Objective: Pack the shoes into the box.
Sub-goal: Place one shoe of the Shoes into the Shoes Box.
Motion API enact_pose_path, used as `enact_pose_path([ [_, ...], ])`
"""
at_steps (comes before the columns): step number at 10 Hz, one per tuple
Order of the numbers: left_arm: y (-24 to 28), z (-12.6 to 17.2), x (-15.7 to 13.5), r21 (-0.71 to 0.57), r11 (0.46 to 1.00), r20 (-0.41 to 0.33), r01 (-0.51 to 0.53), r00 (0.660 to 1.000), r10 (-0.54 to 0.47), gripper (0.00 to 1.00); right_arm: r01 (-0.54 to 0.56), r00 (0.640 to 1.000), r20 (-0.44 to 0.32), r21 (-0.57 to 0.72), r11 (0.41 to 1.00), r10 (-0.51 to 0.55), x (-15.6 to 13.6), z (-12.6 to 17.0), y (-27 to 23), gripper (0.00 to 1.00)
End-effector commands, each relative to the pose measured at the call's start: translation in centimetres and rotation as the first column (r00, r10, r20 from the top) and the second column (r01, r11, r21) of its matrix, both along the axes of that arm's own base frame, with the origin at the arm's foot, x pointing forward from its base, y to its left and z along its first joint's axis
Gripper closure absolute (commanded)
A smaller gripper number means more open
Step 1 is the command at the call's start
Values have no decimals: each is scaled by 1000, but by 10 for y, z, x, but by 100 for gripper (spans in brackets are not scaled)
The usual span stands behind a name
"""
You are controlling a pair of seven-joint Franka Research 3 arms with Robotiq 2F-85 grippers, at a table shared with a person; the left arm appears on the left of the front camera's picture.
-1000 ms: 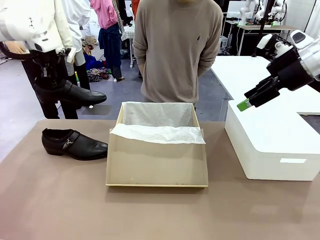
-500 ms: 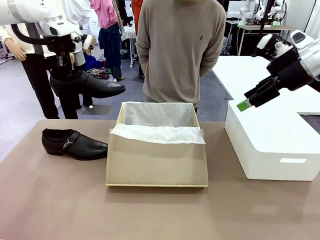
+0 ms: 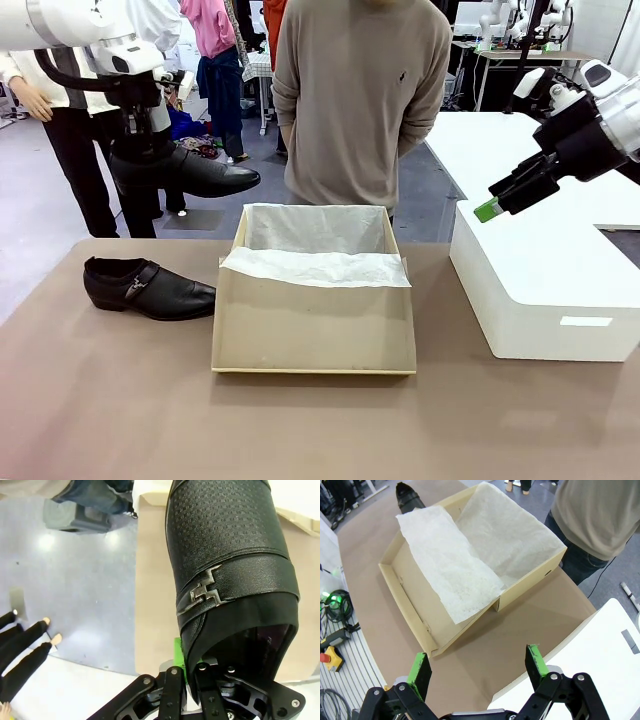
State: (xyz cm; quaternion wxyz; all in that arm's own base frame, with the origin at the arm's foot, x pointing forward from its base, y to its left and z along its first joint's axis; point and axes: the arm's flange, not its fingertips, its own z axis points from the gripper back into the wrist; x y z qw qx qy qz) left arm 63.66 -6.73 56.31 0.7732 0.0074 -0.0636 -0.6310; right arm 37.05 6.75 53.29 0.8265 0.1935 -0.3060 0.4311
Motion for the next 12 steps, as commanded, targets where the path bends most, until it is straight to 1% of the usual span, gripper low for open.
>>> enact_pose_path([
  [1,3,4,-1,0,1000,7,6,1000,-6,100,-15,1000,10,24,1000,14,3,0,0,0],
  [3,0,0,0,0,1000,0,0,1000,0,100,-15,1000,10,24,1000,14,3,0,0,0],
  [4,-12,2,2,-9,1000,11,-8,1000,9,100,-15,1000,10,24,1000,14,3,0,0,0],
  [8,-83,14,6,-13,1000,4,16,1000,-16,100,-15,1000,10,24,1000,14,3,0,0,0],
  [11,-135,4,4,3,1000,16,31,999,-31,100,-15,1000,10,24,1000,14,3,0,0,0],
  [12,-153,-2,5,-10,999,0,41,999,-41,100,-15,1000,10,24,1000,14,3,0,0,0],
])
